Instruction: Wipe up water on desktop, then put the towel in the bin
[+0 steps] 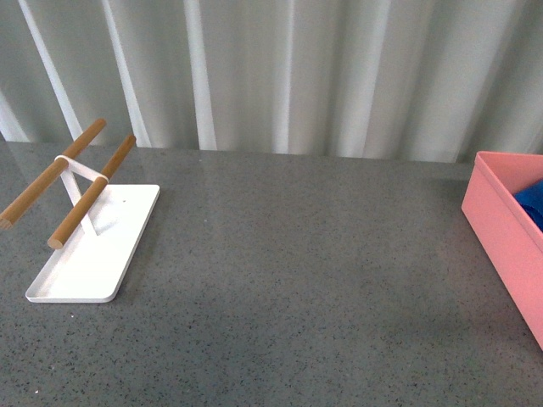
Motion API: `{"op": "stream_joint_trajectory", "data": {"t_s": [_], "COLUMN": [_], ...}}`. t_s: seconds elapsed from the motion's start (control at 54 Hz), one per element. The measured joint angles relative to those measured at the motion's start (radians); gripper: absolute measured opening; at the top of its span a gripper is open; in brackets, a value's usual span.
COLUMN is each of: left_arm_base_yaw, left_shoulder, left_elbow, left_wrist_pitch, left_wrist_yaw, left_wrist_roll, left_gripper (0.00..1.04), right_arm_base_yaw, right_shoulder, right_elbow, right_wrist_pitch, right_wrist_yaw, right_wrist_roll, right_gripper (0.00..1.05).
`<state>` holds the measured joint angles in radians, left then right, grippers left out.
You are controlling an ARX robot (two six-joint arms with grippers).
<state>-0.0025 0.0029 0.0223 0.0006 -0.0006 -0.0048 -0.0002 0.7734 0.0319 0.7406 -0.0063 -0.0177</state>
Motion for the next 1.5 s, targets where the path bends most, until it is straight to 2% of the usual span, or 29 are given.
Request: {"op": "stream_joint_trajectory", "data": {"t_s": [0.519,1.019,1.111,1.333,1.407,1.5], "left_arm_base_yaw": [0.000,0.000,0.000,0.000,0.000,0.000], "left_shoulder": [0.000,0.000,0.000,-0.001,-0.001,-0.001], "left_elbow": [0.000,0.000,0.000,0.000,0.000,0.000], "left_wrist_pitch": [0.000,0.000,0.000,0.000,0.000,0.000], "left_wrist_yaw": [0.000,0.000,0.000,0.000,0.000,0.000], "left_wrist_roll": [0.000,0.000,0.000,0.000,0.000,0.000], "left_gripper": [0.98,0.98,0.98,0.98,0.98,0.98], "right_arm_base_yaw": [0.000,0.000,0.000,0.000,0.000,0.000], "right_shoulder": [-0.403,-0.597,-0.735,-0.769,-0.769,-0.769], "right_elbow": [-0.008,-0.008,-0.008,-0.008,-0.008,-0.008], "right_wrist_pitch": [-0.369,-0.560,-0.731,-0.739,-0.739,-0.739], "right_wrist_yaw": [0.003,0.005,0.005,0.005,0.005,0.005], "right_wrist_roll": [0.007,0.007,0.008,0.008,0.008,0.008], "right_gripper": [0.03,0.03,0.03,0.03,0.11,0.27]}}
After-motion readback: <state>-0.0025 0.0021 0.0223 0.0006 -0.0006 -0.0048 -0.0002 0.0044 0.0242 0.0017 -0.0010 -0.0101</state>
